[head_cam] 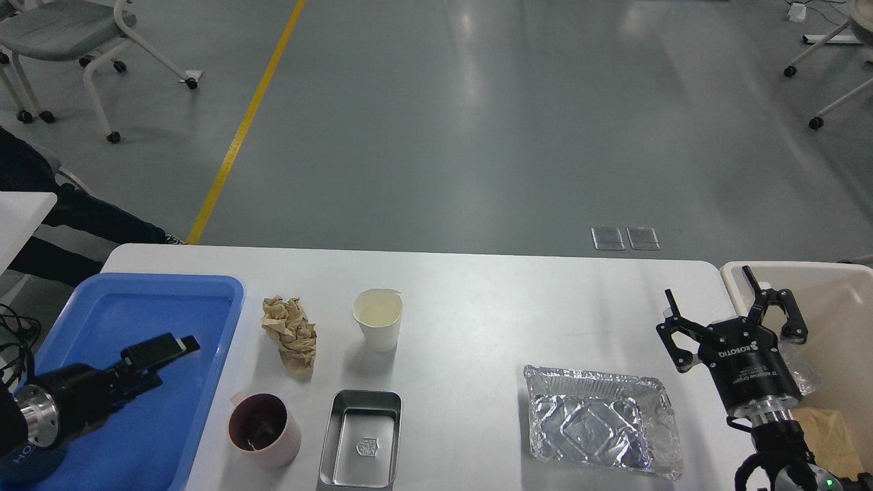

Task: Tidy desktop
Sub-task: 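Move the left gripper down toward the pink mug, then grasp the pink mug with the left gripper, then carry the pink mug with the left gripper onto the blue tray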

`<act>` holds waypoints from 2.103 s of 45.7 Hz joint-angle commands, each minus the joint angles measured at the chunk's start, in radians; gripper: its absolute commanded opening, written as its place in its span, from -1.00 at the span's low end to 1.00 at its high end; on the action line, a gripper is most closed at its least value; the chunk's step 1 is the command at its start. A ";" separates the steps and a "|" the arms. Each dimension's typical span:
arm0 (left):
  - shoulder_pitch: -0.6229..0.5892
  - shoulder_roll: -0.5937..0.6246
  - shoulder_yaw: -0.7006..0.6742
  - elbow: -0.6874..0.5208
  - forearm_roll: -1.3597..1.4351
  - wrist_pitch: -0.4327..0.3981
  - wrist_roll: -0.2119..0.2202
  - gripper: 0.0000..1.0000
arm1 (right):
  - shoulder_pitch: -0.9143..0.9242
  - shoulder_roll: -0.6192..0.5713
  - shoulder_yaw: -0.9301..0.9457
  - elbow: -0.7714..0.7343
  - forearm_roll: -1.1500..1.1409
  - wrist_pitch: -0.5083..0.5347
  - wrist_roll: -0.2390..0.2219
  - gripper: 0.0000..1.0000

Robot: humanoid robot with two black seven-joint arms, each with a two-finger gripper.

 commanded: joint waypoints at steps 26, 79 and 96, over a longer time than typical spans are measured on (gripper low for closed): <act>-0.117 -0.075 0.234 0.004 0.040 -0.011 0.089 0.93 | 0.001 0.002 0.002 0.000 0.000 0.000 0.002 1.00; -0.217 -0.043 0.403 0.003 0.242 -0.006 -0.008 -1.00 | 0.006 0.002 0.006 -0.043 0.000 0.000 0.009 1.00; -0.228 0.008 0.391 -0.023 0.228 -0.015 -0.011 -1.00 | 0.012 0.002 0.006 -0.063 0.000 0.000 0.009 1.00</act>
